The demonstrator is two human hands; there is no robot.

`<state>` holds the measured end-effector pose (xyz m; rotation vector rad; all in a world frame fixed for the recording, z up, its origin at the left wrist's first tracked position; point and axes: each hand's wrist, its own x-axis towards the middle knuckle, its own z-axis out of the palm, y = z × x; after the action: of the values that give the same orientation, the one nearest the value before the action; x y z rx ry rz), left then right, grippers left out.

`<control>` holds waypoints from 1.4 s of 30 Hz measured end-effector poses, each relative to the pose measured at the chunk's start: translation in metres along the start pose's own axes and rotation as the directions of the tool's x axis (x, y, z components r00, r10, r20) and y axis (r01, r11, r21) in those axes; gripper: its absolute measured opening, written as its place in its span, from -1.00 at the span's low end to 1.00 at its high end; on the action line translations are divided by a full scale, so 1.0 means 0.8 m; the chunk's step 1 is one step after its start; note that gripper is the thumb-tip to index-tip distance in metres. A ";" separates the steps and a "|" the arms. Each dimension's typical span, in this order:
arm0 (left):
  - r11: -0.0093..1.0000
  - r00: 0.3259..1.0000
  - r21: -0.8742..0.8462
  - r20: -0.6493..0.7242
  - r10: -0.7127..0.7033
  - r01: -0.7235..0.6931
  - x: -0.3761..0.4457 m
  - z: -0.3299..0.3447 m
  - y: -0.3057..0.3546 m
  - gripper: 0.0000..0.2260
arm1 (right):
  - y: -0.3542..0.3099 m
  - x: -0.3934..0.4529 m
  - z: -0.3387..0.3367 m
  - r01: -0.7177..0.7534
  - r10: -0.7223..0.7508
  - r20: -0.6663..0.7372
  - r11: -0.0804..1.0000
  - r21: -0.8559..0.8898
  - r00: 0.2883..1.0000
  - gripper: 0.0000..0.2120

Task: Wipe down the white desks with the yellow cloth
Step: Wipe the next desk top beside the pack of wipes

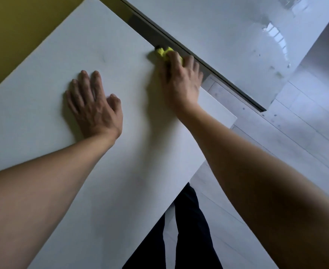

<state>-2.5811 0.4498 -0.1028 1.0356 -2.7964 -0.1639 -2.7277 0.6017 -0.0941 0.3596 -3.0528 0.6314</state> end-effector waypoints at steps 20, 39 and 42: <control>0.706 0.693 -0.137 0.139 0.708 -0.694 -0.128 -0.038 -0.055 -0.40 | 0.136 -0.095 -0.057 -0.221 0.220 -0.049 0.975 -0.005 0.974 -0.64; 0.656 0.631 -0.130 0.191 0.752 -0.743 -0.224 -0.049 -0.108 -0.39 | 0.004 -0.293 -0.015 -0.642 0.711 -0.107 0.681 0.353 0.695 -0.38; 0.657 0.632 -0.128 0.190 0.751 -0.743 -0.223 -0.049 -0.109 -0.39 | -0.009 -0.325 -0.022 -0.666 0.703 0.051 0.643 0.378 0.709 -0.38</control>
<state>-2.3848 0.4992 -0.0971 -0.2568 -3.1366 -0.2339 -2.4737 0.6604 -0.0878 -0.8876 -2.8705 1.2024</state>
